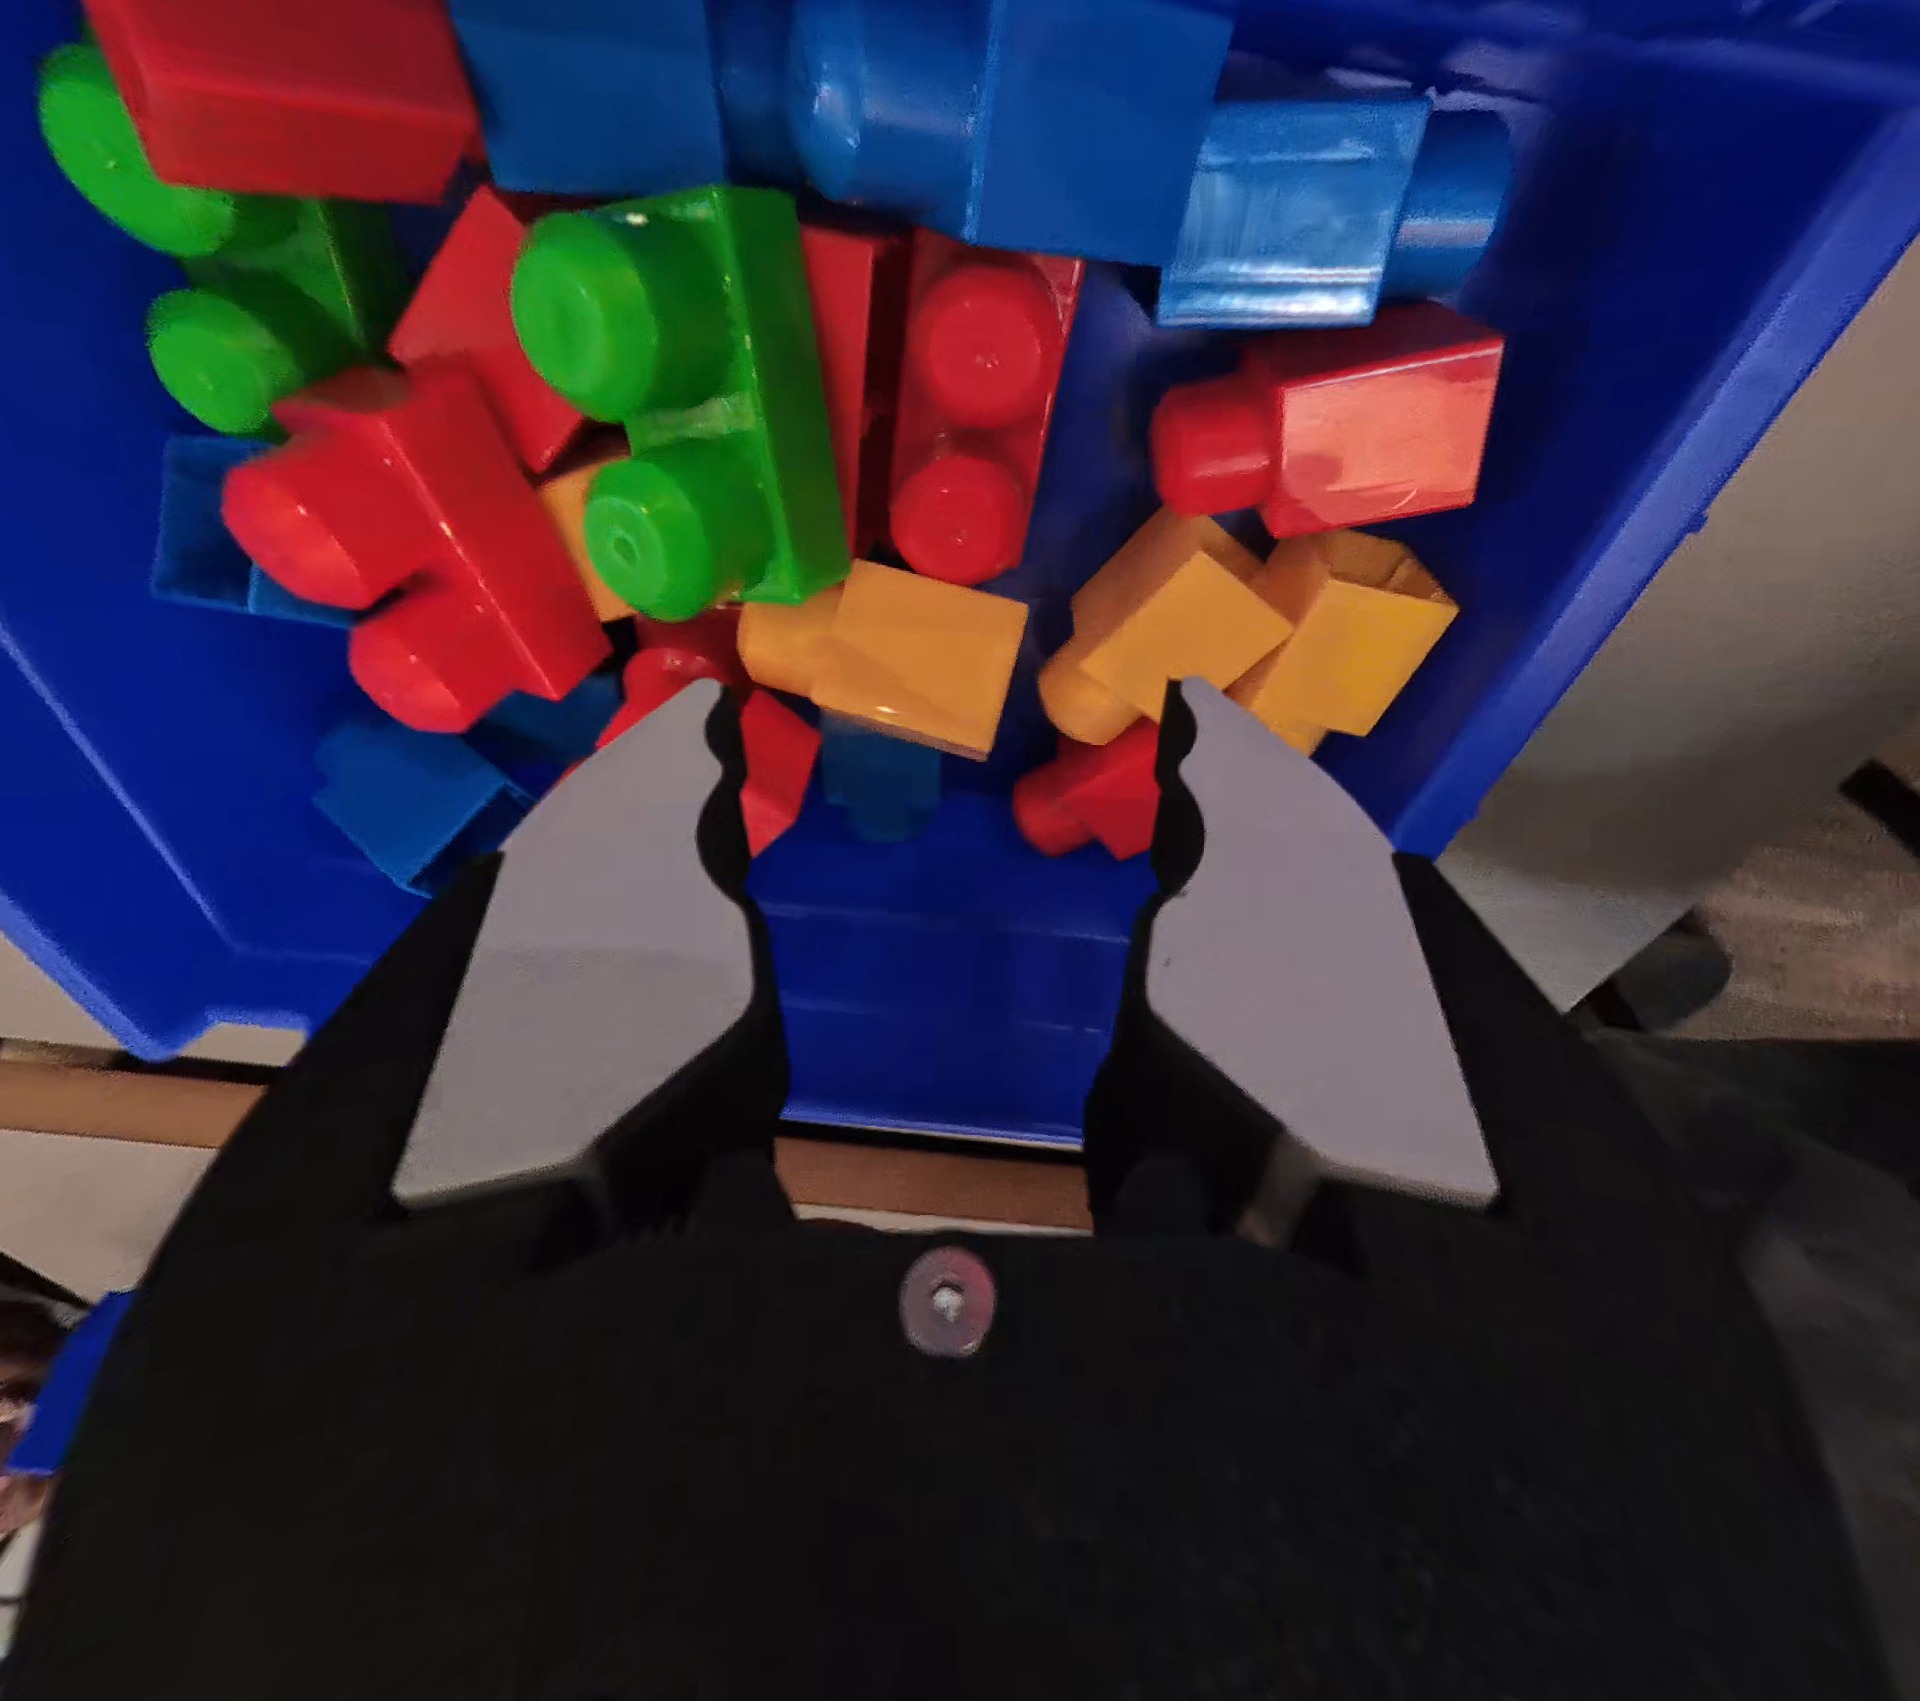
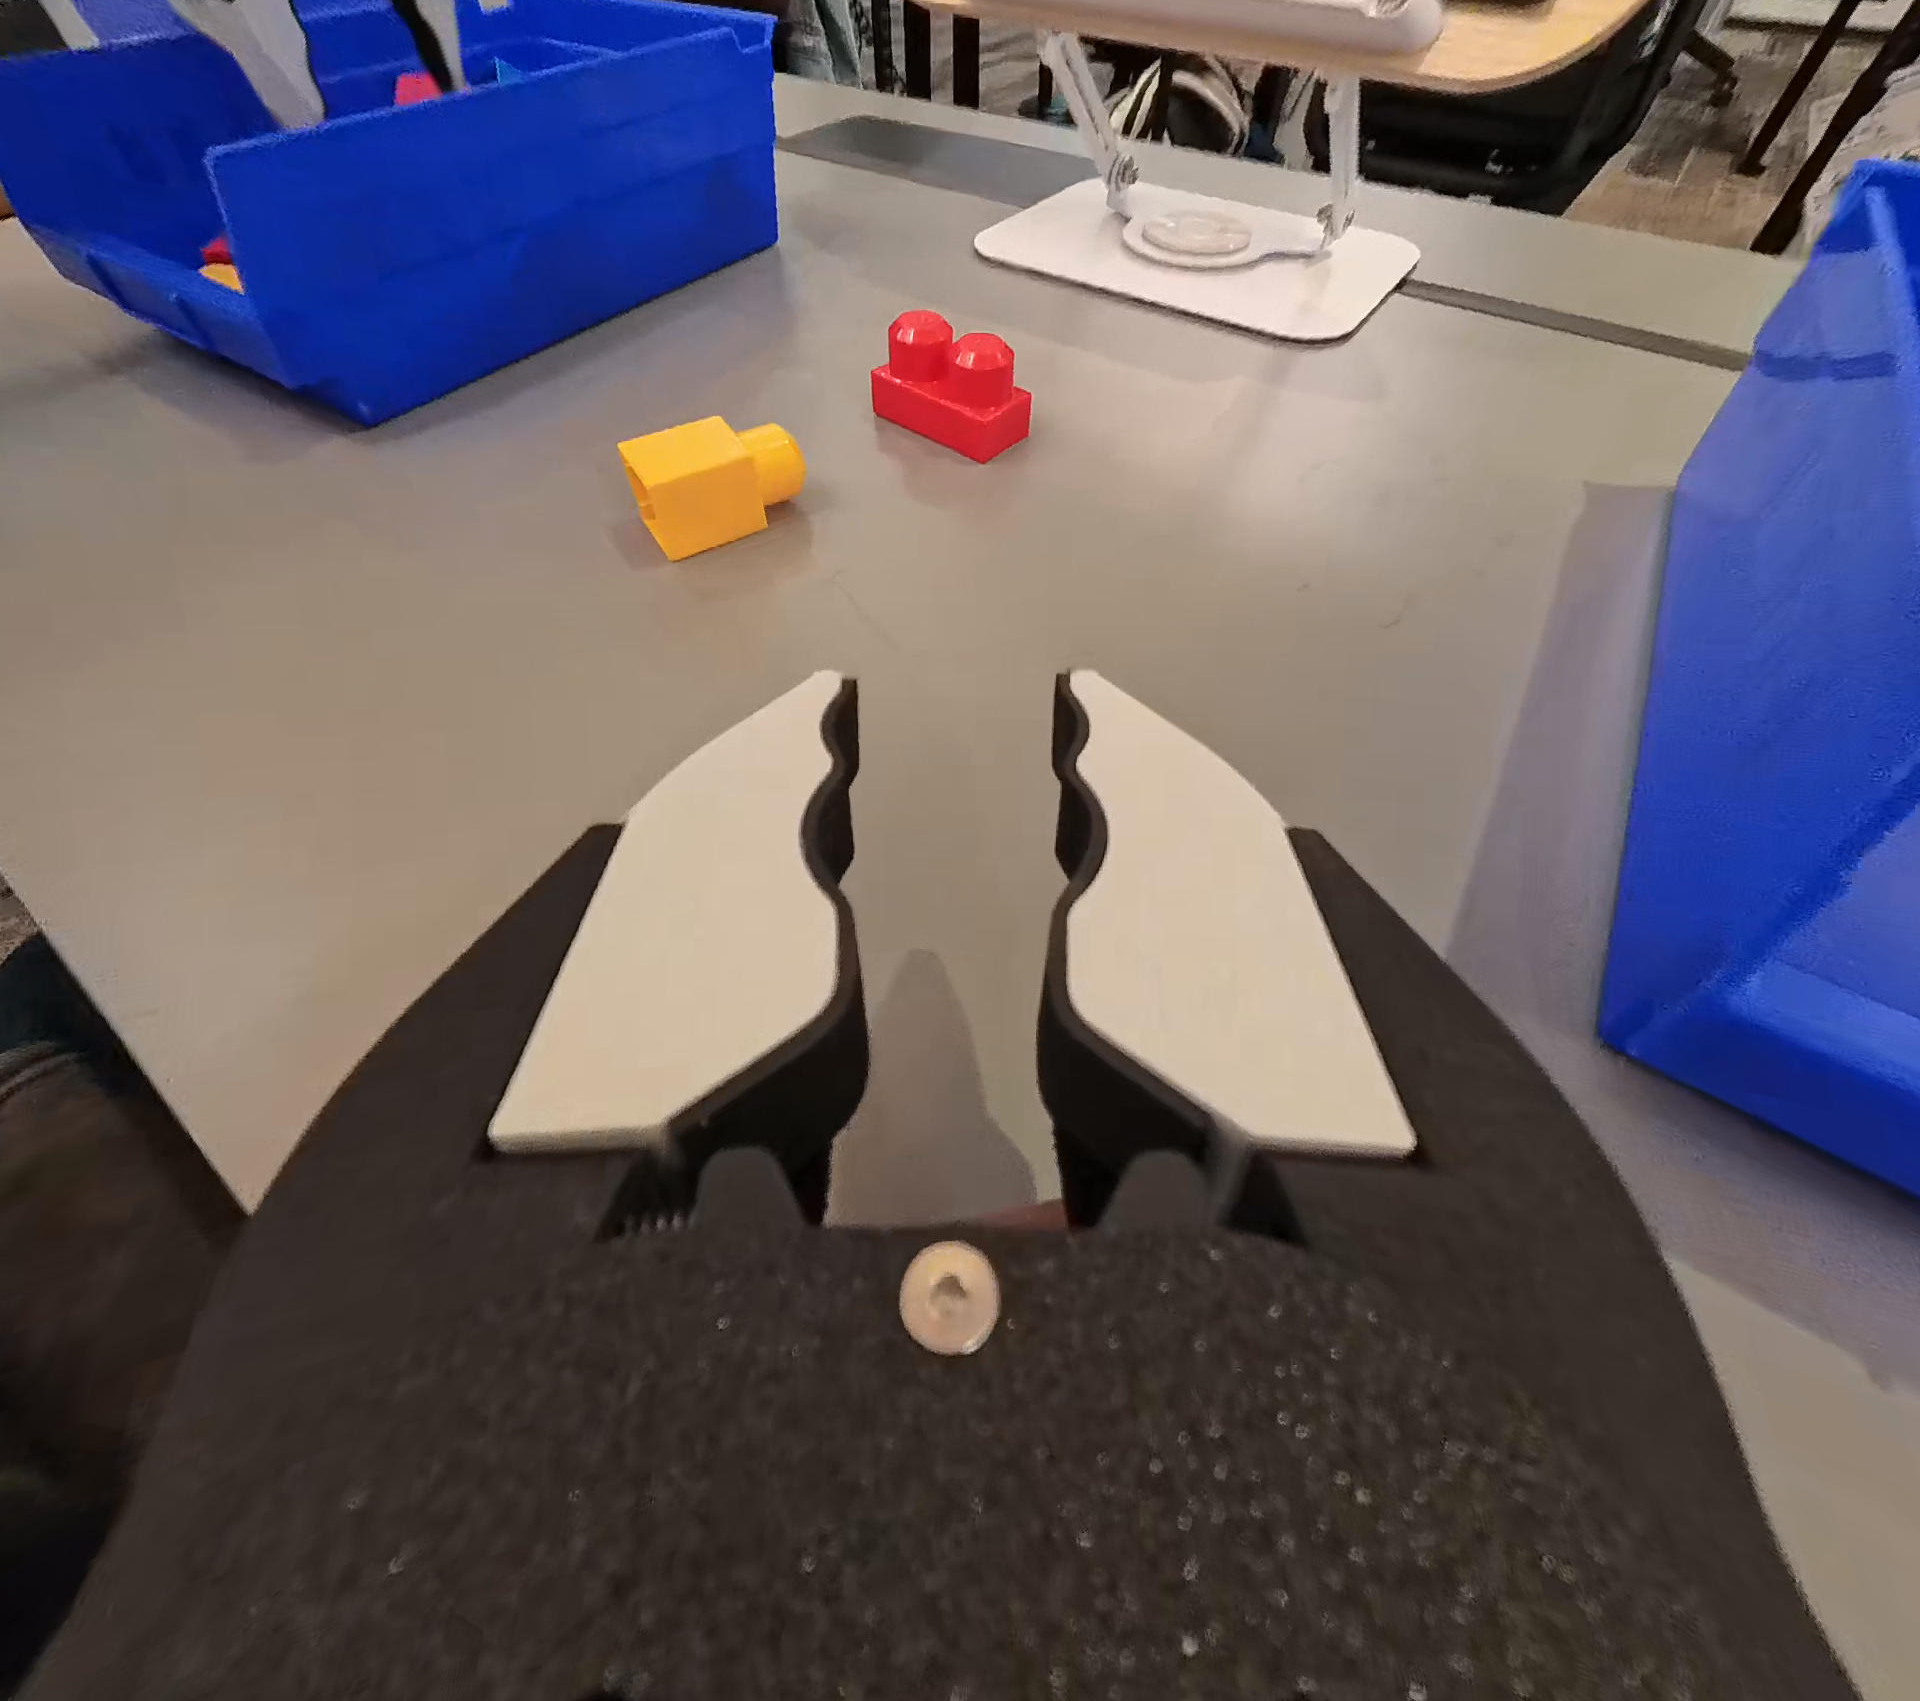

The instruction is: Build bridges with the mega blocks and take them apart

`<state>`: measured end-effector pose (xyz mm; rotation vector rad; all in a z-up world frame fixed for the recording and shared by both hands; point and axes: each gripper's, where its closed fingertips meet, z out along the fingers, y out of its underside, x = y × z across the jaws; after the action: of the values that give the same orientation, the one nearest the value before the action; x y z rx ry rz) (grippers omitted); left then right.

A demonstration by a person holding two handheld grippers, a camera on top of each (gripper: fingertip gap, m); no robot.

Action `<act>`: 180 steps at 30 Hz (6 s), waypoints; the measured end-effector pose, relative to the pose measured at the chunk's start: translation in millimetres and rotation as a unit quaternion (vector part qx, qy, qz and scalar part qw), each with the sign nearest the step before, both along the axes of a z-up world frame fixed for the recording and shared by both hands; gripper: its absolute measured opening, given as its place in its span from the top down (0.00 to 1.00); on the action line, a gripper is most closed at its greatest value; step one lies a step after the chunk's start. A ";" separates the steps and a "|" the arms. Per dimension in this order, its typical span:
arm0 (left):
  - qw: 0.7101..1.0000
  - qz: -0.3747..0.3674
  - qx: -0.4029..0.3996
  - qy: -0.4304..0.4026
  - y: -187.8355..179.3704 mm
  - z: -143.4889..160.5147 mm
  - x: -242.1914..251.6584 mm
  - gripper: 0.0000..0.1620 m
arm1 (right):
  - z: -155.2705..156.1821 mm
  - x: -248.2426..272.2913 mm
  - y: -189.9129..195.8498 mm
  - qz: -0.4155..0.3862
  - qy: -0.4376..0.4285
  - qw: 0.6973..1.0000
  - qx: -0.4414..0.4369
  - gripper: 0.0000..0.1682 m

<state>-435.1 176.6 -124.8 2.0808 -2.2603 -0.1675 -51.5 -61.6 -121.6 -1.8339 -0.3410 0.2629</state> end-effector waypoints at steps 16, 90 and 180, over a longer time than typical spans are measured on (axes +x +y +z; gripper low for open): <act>0.996 -0.058 0.004 0.064 14.2 -34.8 -19.8 0.60 | -12.2 0.8 6.9 -0.003 0.006 0.999 -0.049 0.79; 0.759 0.455 0.224 -0.409 -128.3 -45.2 225.9 0.40 | -0.6 -25.1 -16.4 0.077 0.053 0.995 -0.028 0.81; 0.783 0.425 0.131 -0.435 -128.9 -58.5 237.0 0.53 | -0.4 -21.2 -19.5 0.081 0.070 0.994 -0.034 0.81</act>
<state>-198.0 47.7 -183.2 3.6107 -1.2227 0.7016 -72.7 -81.1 -122.0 -1.8452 -0.3874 0.5190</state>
